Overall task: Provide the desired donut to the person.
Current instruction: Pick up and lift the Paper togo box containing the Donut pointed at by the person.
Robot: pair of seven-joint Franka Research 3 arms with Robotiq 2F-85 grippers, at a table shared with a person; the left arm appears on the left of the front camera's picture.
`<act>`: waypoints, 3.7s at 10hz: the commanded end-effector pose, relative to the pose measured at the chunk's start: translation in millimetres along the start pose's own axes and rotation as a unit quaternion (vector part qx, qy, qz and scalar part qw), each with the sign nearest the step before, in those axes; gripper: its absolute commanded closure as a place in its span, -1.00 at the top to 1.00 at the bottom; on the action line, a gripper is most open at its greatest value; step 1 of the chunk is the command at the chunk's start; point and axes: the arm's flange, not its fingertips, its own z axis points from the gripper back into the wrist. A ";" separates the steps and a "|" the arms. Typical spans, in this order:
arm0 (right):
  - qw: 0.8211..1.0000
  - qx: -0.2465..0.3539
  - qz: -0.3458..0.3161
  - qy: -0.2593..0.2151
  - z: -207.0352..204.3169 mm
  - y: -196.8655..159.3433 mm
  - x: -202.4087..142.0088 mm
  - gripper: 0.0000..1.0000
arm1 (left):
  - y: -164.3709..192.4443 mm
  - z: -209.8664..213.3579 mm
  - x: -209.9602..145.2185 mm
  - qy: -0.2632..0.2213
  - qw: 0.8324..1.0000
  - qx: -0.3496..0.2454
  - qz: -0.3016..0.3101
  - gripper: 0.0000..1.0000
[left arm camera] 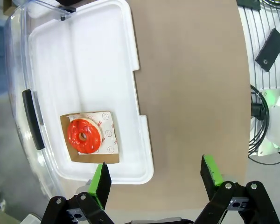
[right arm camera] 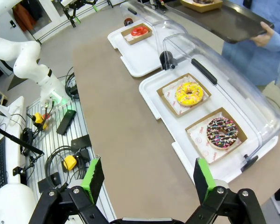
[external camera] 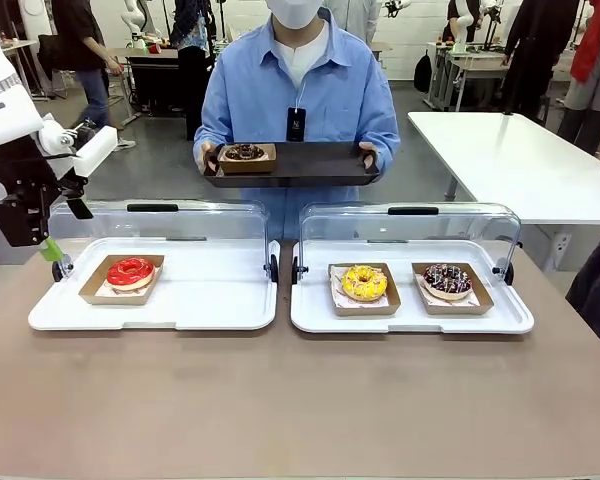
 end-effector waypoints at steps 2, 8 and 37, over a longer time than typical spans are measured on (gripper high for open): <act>1.000 0.002 0.002 -0.003 0.0 0.4 0.1 1.00 | 0.0 0.0 0.0 0.000 1.000 0.000 0.000 1.00; 1.000 0.002 0.002 -0.003 0.0 0.4 0.1 1.00 | 18.0 -10.3 -170.1 -0.449 0.892 0.035 0.034 1.00; 1.000 0.002 0.002 -0.003 0.0 0.4 0.1 1.00 | -67.5 -14.3 -252.1 -0.406 0.897 0.031 0.171 1.00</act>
